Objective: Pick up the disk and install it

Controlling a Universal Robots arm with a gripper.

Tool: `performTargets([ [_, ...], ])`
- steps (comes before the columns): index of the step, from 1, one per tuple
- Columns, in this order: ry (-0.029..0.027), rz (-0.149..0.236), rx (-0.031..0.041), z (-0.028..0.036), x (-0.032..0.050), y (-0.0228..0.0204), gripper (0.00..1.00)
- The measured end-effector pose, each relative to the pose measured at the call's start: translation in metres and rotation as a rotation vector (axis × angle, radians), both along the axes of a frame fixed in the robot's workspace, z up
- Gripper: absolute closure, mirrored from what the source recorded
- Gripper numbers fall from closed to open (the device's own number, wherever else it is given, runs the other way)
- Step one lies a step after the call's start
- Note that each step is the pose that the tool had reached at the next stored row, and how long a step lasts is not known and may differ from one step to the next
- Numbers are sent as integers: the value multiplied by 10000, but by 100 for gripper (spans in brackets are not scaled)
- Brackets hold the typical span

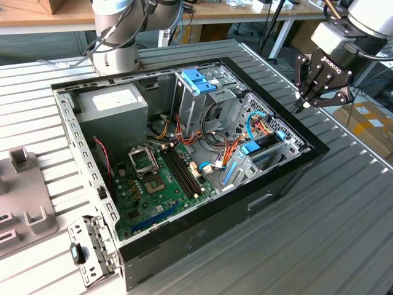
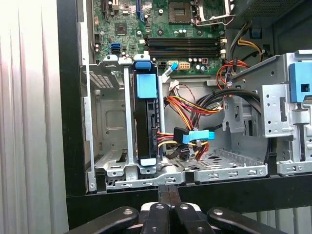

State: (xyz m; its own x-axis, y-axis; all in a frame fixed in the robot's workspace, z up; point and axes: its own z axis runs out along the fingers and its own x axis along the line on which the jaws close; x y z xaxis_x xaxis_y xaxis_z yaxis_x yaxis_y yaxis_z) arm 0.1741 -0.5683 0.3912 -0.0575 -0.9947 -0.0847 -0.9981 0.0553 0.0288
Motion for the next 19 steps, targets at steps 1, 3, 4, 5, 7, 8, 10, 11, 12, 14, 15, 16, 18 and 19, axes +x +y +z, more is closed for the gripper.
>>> performTargets([
  [1,0,-1,0,0,0,0,89],
  [3,0,0,0,0,0,0,89],
  [4,0,0,0,0,0,0,89],
  [5,-1,1,1,0,-3,0,89],
  [7,-1,0,0,0,-15,0,89],
  [8,0,0,0,0,-24,0,89],
  [10,-1,0,0,-1,-40,0,89],
  [11,0,0,0,-1,-48,0,89],
  [12,0,0,1,-2,-56,0,89],
  [14,0,0,0,-3,-69,0,89],
  [15,0,0,0,-4,-74,0,89],
  [16,0,0,0,-4,-77,0,89],
  [18,0,0,1,-8,-97,0,89],
  [19,0,1,0,-8,-100,0,89],
])
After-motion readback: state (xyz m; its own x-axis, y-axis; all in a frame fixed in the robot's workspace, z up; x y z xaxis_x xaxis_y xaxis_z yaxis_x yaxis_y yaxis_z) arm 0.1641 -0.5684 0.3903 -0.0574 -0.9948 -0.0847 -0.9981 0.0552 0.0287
